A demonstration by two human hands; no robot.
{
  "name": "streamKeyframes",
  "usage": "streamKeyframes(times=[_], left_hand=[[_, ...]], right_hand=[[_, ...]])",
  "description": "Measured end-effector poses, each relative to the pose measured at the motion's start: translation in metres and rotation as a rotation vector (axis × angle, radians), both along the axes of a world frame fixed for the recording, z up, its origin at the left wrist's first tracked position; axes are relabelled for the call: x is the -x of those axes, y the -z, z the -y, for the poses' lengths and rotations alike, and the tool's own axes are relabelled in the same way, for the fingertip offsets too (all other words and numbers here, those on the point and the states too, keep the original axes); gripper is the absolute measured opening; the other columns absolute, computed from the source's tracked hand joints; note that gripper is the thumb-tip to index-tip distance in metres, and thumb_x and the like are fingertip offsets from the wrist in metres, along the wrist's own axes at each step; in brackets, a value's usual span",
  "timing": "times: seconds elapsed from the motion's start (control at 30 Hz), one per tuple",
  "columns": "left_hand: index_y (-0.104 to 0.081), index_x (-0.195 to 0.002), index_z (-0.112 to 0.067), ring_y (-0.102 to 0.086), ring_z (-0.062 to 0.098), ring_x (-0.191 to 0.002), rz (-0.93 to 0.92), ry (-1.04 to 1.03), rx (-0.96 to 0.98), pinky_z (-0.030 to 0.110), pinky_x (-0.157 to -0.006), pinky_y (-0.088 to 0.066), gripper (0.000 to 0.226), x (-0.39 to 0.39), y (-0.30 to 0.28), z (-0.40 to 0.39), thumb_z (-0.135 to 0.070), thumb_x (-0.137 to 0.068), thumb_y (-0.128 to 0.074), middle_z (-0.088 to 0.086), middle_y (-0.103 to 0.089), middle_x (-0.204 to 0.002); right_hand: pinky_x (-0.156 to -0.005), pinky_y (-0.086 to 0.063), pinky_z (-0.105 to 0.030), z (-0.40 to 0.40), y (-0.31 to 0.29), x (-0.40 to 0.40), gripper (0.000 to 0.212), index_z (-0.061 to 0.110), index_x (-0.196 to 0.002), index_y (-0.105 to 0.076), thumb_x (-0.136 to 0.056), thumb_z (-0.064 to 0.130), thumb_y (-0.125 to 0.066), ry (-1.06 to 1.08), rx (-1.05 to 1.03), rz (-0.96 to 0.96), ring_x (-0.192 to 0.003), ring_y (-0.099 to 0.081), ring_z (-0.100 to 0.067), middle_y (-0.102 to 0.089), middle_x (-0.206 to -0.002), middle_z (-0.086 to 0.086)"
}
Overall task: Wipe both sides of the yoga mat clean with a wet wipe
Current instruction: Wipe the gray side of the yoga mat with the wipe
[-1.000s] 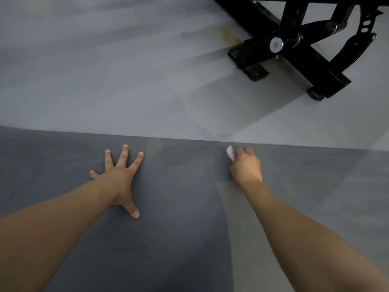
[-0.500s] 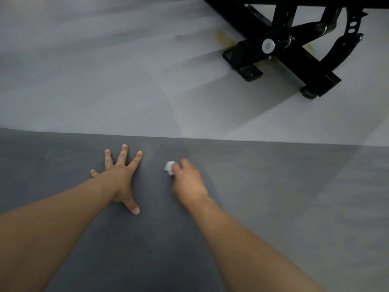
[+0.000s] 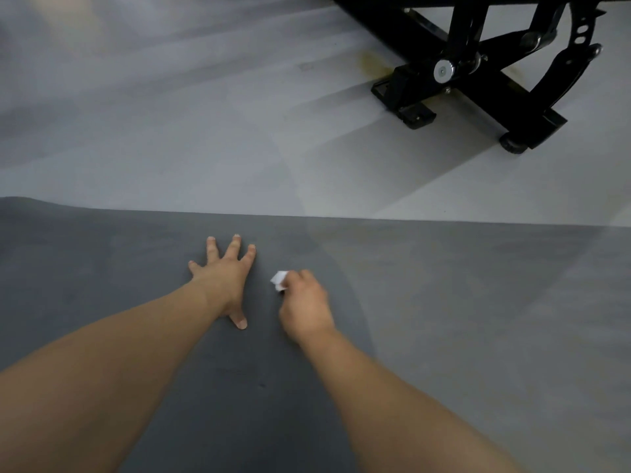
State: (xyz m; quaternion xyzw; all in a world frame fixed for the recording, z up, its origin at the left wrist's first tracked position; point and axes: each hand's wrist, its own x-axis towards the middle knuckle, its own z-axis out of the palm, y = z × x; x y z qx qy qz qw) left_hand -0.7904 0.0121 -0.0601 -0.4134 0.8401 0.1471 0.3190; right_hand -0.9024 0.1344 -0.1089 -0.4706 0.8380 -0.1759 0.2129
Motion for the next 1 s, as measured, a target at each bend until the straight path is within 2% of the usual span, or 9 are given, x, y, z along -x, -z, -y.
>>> streamKeyframes(times=[0.17, 0.27, 0.37, 0.47, 0.57, 0.67, 0.8, 0.87, 1.0], left_hand=[[-0.023, -0.155, -0.038, -0.015, 0.033, -0.144, -0.183, 0.049, 0.043, 0.049, -0.109, -0.043, 0.104, -0.020, 0.015, -0.020, -0.032, -0.073, -0.087, 0.003, -0.011, -0.158], [-0.027, -0.154, -0.041, -0.020, 0.031, -0.141, -0.200, 0.058, 0.034, 0.044, -0.112, -0.040, 0.092, -0.024, 0.020, -0.025, -0.029, -0.082, -0.081, 0.002, -0.016, -0.156], [-0.023, -0.157, -0.041, -0.017, 0.032, -0.145, -0.185, 0.074, 0.026, 0.038, -0.119, -0.030, 0.090, -0.025, 0.018, -0.026, -0.031, -0.086, -0.076, 0.003, -0.012, -0.160], [-0.011, -0.159, -0.040, -0.002, 0.033, -0.150, -0.152, 0.052, -0.024, 0.044, -0.121, -0.027, 0.097, -0.023, 0.015, -0.036, -0.035, -0.081, -0.069, 0.005, 0.000, -0.163], [0.010, -0.158, -0.037, 0.021, 0.034, -0.151, -0.087, -0.002, -0.085, 0.059, -0.121, -0.015, 0.120, -0.022, 0.015, -0.051, -0.056, -0.072, -0.072, 0.001, 0.026, -0.163], [0.019, -0.156, -0.036, 0.028, 0.035, -0.149, -0.063, -0.003, -0.094, 0.064, -0.119, -0.013, 0.135, -0.020, 0.018, -0.056, -0.070, -0.065, -0.074, 0.001, 0.036, -0.160], [0.020, -0.156, -0.034, 0.030, 0.036, -0.148, -0.071, 0.001, -0.082, 0.065, -0.119, -0.012, 0.137, -0.023, 0.018, -0.057, -0.067, -0.068, -0.078, 0.002, 0.039, -0.159], [0.020, -0.156, -0.033, 0.030, 0.037, -0.148, -0.075, -0.003, -0.087, 0.066, -0.120, -0.010, 0.133, -0.022, 0.017, -0.059, -0.063, -0.072, -0.078, 0.003, 0.039, -0.159], [0.017, -0.156, -0.037, 0.028, 0.039, -0.148, -0.096, 0.002, -0.075, 0.066, -0.119, -0.012, 0.124, -0.024, 0.017, -0.064, -0.058, -0.078, -0.077, 0.000, 0.038, -0.160]], right_hand=[[-0.091, -0.039, -0.038, -0.018, -0.011, 0.030, 0.032, 0.009, -0.117, -0.057, -0.088, 0.001, -0.048, -0.096, -0.085, -0.135, -0.105, -0.055, -0.037, -0.052, -0.120, -0.015], [-0.093, -0.043, -0.037, -0.067, -0.005, 0.108, 0.038, 0.008, -0.120, -0.061, -0.084, -0.001, -0.051, 0.131, -0.096, -0.186, -0.106, -0.058, -0.038, -0.055, -0.121, -0.018], [-0.086, -0.046, -0.041, -0.106, -0.009, 0.158, 0.032, 0.003, -0.112, -0.064, -0.083, -0.003, -0.051, 0.414, -0.072, -0.163, -0.098, -0.059, -0.043, -0.058, -0.115, -0.023], [-0.087, -0.045, -0.040, -0.093, -0.011, 0.126, 0.032, 0.005, -0.106, -0.069, -0.083, -0.006, -0.050, 0.478, 0.010, -0.103, -0.099, -0.060, -0.042, -0.064, -0.108, -0.022], [-0.093, -0.046, -0.035, -0.065, -0.001, 0.043, 0.038, 0.014, -0.107, -0.071, -0.080, -0.002, -0.051, 0.273, 0.116, 0.004, -0.103, -0.063, -0.033, -0.069, -0.107, -0.013], [-0.091, -0.045, -0.036, -0.052, -0.003, -0.032, 0.035, 0.014, -0.112, -0.064, -0.082, 0.002, -0.052, 0.001, 0.035, 0.072, -0.101, -0.058, -0.031, -0.059, -0.113, -0.010], [-0.094, -0.044, -0.040, -0.065, -0.004, -0.008, 0.037, 0.012, -0.117, -0.061, -0.083, 0.000, -0.051, -0.103, -0.027, -0.030, -0.103, -0.056, -0.035, -0.055, -0.116, -0.012], [-0.095, -0.046, -0.039, -0.087, 0.000, 0.040, 0.041, 0.012, -0.116, -0.064, -0.080, -0.003, -0.050, 0.058, -0.031, -0.071, -0.105, -0.059, -0.036, -0.059, -0.117, -0.014], [-0.082, -0.046, -0.041, -0.131, -0.008, 0.113, 0.033, 0.002, -0.107, -0.066, -0.080, -0.006, -0.049, 0.451, -0.023, -0.148, -0.095, -0.060, -0.042, -0.059, -0.110, -0.022]])
